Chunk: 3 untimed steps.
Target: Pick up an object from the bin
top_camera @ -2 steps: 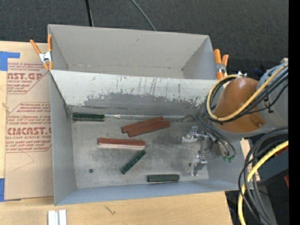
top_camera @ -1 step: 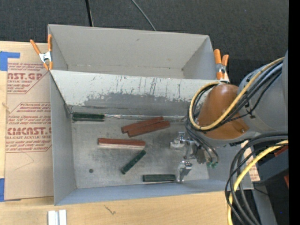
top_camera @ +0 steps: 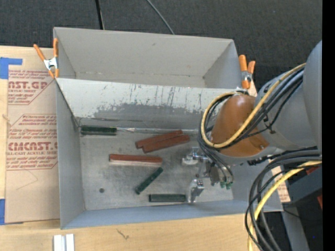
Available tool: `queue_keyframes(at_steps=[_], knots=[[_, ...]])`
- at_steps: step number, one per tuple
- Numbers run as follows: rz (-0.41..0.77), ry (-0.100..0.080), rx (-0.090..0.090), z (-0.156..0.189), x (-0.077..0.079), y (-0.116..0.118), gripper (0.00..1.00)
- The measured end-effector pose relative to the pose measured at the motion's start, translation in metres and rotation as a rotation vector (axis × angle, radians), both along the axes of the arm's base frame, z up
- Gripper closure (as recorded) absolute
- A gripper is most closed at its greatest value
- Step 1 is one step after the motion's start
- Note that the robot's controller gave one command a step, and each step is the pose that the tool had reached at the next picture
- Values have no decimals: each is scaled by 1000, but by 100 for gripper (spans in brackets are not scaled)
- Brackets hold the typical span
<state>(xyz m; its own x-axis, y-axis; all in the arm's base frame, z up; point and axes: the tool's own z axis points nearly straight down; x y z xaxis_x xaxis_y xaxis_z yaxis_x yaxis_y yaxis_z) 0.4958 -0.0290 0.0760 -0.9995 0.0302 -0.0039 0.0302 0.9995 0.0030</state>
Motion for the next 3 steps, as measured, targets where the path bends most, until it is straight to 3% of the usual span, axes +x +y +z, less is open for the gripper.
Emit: queue_keyframes(at_steps=[2, 3], knots=[[30, 5, -2, 19, -9, 53, 0], [111, 33, -7, 1, 51, 87, 100]])
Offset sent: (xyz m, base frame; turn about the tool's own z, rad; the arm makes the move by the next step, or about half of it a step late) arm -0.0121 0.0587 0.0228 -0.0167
